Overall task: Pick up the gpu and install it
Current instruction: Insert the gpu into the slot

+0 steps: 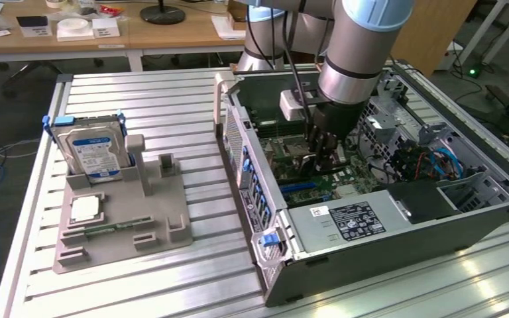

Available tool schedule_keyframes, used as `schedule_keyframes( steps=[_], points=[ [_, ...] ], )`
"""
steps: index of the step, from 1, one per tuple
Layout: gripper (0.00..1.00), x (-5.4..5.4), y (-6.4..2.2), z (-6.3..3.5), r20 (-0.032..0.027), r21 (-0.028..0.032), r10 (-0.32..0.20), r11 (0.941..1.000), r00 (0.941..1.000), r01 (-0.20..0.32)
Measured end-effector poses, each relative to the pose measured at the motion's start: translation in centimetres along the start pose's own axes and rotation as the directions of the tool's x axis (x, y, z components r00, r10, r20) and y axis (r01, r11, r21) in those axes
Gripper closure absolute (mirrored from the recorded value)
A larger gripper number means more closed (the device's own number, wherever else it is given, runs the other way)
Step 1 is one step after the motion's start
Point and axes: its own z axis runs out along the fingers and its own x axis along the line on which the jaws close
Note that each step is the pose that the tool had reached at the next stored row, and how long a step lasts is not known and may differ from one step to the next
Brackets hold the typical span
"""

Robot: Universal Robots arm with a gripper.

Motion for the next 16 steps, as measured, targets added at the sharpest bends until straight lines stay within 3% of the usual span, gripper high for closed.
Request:
schedule_keyframes(
  steps=[16],
  points=[
    [0.72, 0.15, 0.57, 0.88, 0.0000, 0.0001, 0.000, 1.0000, 1.0000, 0.000]
  ],
)
